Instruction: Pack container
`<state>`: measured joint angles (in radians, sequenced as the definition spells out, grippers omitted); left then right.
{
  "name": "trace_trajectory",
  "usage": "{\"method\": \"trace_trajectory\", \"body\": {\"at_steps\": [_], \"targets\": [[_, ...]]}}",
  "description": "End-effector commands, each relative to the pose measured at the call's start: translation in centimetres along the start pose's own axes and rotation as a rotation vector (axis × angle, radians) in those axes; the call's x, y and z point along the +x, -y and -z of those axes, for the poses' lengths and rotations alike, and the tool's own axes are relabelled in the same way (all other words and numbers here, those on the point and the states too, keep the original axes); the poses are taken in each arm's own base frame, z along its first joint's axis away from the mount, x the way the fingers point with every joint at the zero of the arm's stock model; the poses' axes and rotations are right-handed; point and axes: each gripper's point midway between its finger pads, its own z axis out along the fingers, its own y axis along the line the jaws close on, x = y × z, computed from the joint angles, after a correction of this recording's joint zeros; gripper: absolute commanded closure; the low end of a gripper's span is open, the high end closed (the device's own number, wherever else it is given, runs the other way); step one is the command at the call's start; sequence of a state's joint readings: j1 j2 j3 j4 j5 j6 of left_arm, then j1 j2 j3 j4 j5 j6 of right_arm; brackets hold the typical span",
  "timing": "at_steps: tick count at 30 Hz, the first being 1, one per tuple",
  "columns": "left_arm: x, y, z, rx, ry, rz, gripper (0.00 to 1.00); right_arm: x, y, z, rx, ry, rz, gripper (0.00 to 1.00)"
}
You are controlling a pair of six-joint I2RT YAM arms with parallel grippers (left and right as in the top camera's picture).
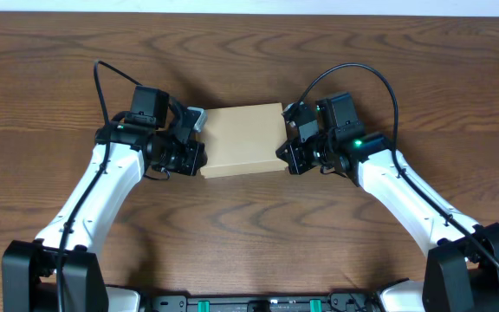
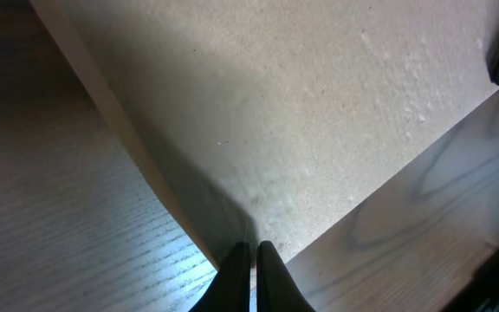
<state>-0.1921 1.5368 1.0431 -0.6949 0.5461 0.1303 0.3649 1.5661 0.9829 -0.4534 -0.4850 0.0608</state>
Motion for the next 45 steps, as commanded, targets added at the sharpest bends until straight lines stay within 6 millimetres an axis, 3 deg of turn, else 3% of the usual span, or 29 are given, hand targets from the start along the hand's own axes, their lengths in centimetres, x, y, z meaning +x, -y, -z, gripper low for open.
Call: {"method": "trace_trajectory", "body": {"at_steps": [1,5,8,14,17,22,28,29,30,31,32,45], "targets": [[0.1,0.9,1.1,-0.002,0.010,-0.013,0.94,-0.3,-1.9,1.1,-0.062,0.010,0.010,0.99],[0.0,2.7,4.8,-0.015,0.094,-0.057,0.94,-1.7,-4.0,5.2,-0.057,0.096,0.057,0.99],[1.0,4.1,7.8,-0.038,0.150,-0.089,0.94,-1.6,-5.3,8.7,-0.033,0.156,0.087,0.99],[5.2,7.3,11.9,-0.024,0.202,-0.149,0.94,2.2,-6.9,14.3,0.046,0.182,0.124,0.99],[7.8,8.6,12.0,-0.003,0.210,-0.203,0.94,5.1,-6.6,15.3,0.104,0.175,0.136,0.98],[11.8,8.5,9.5,0.038,0.226,-0.193,0.94,9.4,-6.5,14.4,0.074,0.207,0.118,0.98],[13.5,7.2,6.9,0.054,0.258,-0.128,0.94,12.2,-5.8,12.2,0.015,0.249,-0.002,0.99],[13.5,7.2,7.0,0.055,0.262,-0.122,0.94,12.2,-5.7,12.1,0.012,0.254,-0.019,0.87],[13.3,7.3,7.0,0.057,0.269,-0.117,0.84,12.2,-5.7,12.0,0.011,0.257,-0.026,0.62],[13.1,7.3,7.1,0.058,0.278,-0.105,0.47,12.1,-5.6,12.0,0.011,0.258,-0.032,0.01],[12.9,7.4,7.1,0.061,0.285,-0.102,0.05,12.1,-5.6,11.9,0.011,0.256,-0.033,0.01],[13.2,7.2,7.0,0.057,0.273,-0.094,0.05,13.2,-5.4,11.6,0.013,0.206,-0.064,0.01]]}}
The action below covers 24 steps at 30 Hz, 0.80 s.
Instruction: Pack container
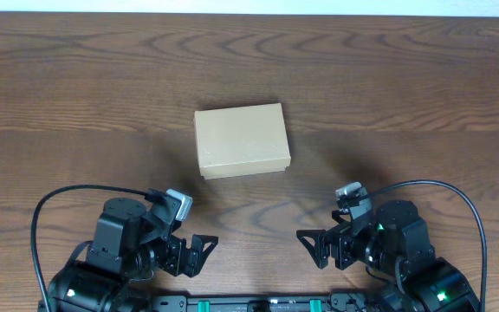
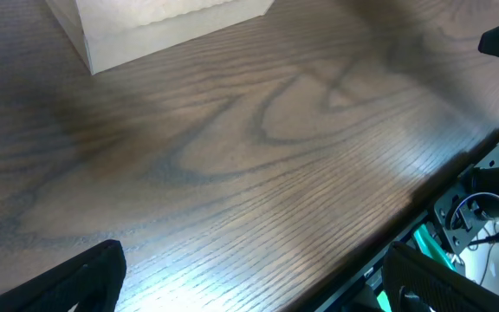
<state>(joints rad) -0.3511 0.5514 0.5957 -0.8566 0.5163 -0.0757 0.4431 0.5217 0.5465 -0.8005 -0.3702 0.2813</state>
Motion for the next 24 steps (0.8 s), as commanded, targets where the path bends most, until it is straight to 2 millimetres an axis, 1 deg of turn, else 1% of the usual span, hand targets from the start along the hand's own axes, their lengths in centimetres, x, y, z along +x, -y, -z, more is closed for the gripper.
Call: {"method": "trace_trajectory", "body": {"at_steps": [1,5,10,12,14,16,19,22,24], "targets": [[-0.1,0.1,0.2,0.001,0.008,-0.001,0.05,0.4,-0.3,-0.1,-0.015,-0.014,-0.011,0.01],[-0.1,0.1,0.2,0.001,0.007,-0.002,0.05,0.4,-0.3,-0.1,-0.015,-0.014,-0.011,0.01],[0.1,0.7,0.3,0.018,0.007,-0.030,0.05,0.4,-0.3,-0.1,-0.015,-0.014,-0.011,0.01],[-0.3,-0.6,0.6,-0.062,0.038,-0.060,0.05,0.4,-0.3,-0.1,-0.015,-0.014,-0.011,0.01],[-0.9,-1.5,1.0,-0.119,0.086,-0.074,0.05,0.4,-0.3,-0.1,-0.015,-0.014,-0.011,0.01],[-1.9,-2.3,1.4,-0.169,0.165,-0.092,0.05,0.4,-0.3,-0.1,-0.015,-0.014,-0.011,0.01],[-3.2,-4.0,1.8,-0.245,0.309,-0.109,0.05,0.4,-0.3,-0.1,-0.015,-0.014,-0.011,0.01],[-3.3,-5.6,1.4,-0.288,0.405,-0.105,0.05,0.4,-0.3,-0.1,-0.015,-0.014,-0.011,0.01],[-3.1,-6.8,0.8,-0.308,0.461,-0.099,0.05,0.4,-0.3,-0.1,-0.015,-0.014,-0.011,0.01]]}}
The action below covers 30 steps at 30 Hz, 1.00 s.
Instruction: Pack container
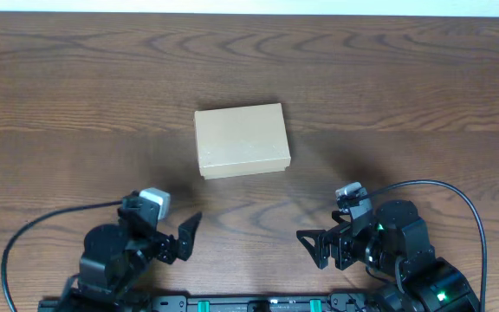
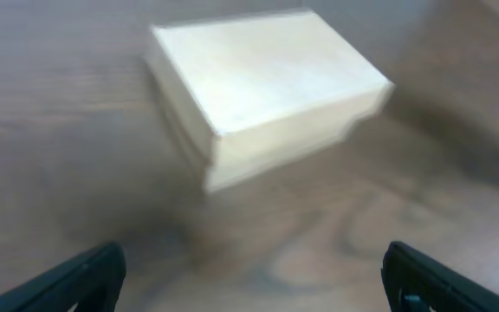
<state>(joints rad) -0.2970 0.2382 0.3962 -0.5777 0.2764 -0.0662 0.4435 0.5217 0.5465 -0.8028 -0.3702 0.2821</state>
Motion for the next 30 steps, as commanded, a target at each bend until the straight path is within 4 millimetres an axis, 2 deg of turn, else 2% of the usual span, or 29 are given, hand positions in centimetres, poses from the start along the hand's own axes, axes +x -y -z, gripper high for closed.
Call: {"method": "trace_trajectory", "body": {"at_steps": [1,6,8,14,30], "targets": [[1.4,-2.5,-1.0,-0.092,0.057,-0.003,0.05,0.3,-0.3,-0.1,-0.015,-0.012,-0.009,0.01],[1.8,-3.2,-2.5,-0.090,0.140,-0.012,0.05,0.3,-0.3,-0.1,-0.015,-0.012,-0.009,0.01],[2.6,-3.5,-3.2,-0.089,0.149,-0.013,0.05,0.3,-0.3,-0.1,-0.015,-0.012,-0.009,0.01],[2.0,-3.5,-3.0,-0.096,0.181,-0.047,0.05,0.3,-0.3,-0.1,-0.015,-0.012,-0.009,0.01],[2.1,-3.5,-3.0,-0.096,0.179,-0.046,0.05,0.3,-0.3,-0.1,-0.015,-0.012,-0.009,0.01]]}}
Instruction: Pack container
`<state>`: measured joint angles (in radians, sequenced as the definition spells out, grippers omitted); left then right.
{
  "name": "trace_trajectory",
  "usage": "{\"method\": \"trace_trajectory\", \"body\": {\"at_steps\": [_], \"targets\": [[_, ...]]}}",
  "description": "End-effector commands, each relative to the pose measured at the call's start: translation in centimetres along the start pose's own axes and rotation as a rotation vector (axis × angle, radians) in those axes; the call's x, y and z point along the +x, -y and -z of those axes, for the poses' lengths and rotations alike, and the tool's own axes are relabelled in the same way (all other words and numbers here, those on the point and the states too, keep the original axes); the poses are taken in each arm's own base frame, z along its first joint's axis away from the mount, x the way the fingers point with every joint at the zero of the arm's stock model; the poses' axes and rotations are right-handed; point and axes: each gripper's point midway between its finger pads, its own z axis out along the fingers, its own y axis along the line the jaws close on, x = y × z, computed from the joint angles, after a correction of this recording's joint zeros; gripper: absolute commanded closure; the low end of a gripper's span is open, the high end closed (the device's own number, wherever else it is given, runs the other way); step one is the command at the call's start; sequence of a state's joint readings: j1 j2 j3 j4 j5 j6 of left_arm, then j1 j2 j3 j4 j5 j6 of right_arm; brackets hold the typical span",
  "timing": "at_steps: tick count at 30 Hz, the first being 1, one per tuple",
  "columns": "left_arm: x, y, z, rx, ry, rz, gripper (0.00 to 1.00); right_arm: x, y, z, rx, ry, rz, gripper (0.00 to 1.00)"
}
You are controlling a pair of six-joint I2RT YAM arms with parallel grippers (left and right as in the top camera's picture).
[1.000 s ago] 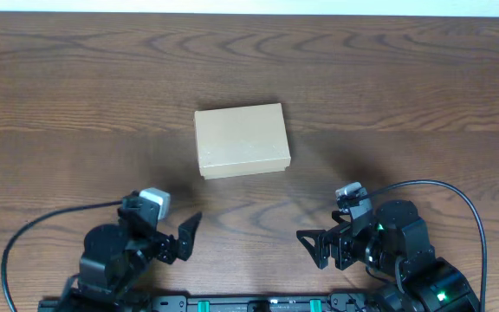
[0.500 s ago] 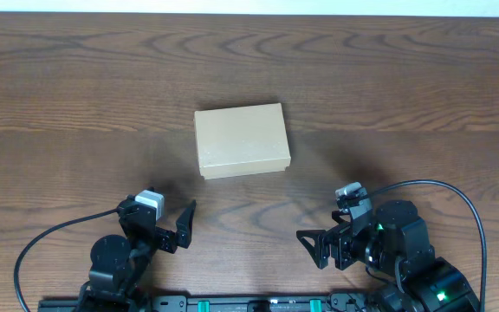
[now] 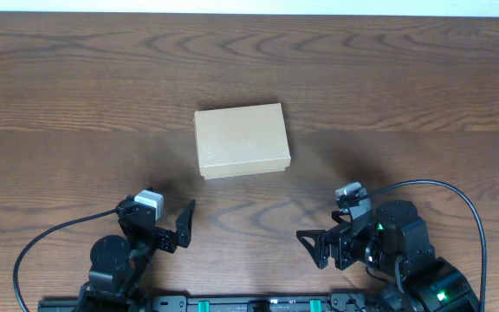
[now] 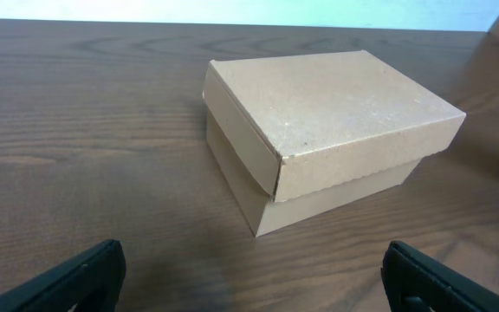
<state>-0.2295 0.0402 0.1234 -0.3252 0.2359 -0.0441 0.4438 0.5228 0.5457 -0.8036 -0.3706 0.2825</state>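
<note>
A closed tan cardboard box (image 3: 241, 140) with its lid on sits in the middle of the wooden table (image 3: 388, 95). The left wrist view shows the box (image 4: 327, 130) whole, lid seated flat. My left gripper (image 3: 158, 227) rests near the table's front edge, well short of the box, facing it. It is open, and nothing lies between its fingertips (image 4: 85, 273). My right gripper (image 3: 313, 246) sits at the front right, also far from the box, open and empty.
Black cables (image 3: 440, 186) loop from each arm over the front of the table. A black rail (image 3: 249, 305) runs along the front edge between the arm bases.
My left arm has drawn in a little closer to its base, and its wrist view of the box is now sharp instead of blurred. The right arm and the box have not moved.
Both grippers stood against the box's two short ends, the left one shut. Then both arms were back at the front edge with grippers open and the box shifted slightly left. The left arm then faced the box and now rests there.
</note>
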Motion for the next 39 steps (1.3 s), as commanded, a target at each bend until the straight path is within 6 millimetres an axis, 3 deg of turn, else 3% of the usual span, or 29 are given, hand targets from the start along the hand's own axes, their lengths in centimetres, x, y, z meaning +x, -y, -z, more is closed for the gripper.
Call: {"method": "trace_trajectory", "body": {"at_steps": [1,6,12,19,23,39], "targets": [[0.8,-0.4,-0.3,-0.015,-0.011,-0.017,0.05,0.2,-0.3,-0.1,-0.015,-0.009,-0.008,0.01],[0.8,-0.4,-0.3,-0.015,-0.011,-0.018,0.05,0.2,-0.2,0.0,-0.009,-0.006,-0.001,0.01],[0.8,-0.4,-0.3,-0.015,-0.011,-0.018,0.05,-1.4,2.9,0.9,0.163,0.183,0.067,0.01],[0.8,-0.4,-0.3,-0.015,-0.011,-0.017,0.05,-0.2,4.5,-1.1,0.162,0.328,0.194,0.01],[0.8,-0.4,-0.3,-0.015,-0.011,-0.018,0.05,-0.1,4.9,-2.0,0.149,0.397,0.235,0.01],[0.8,-0.4,-0.3,-0.015,-0.011,-0.018,0.05,-0.8,4.7,-1.5,0.157,0.447,0.297,0.01]]}}
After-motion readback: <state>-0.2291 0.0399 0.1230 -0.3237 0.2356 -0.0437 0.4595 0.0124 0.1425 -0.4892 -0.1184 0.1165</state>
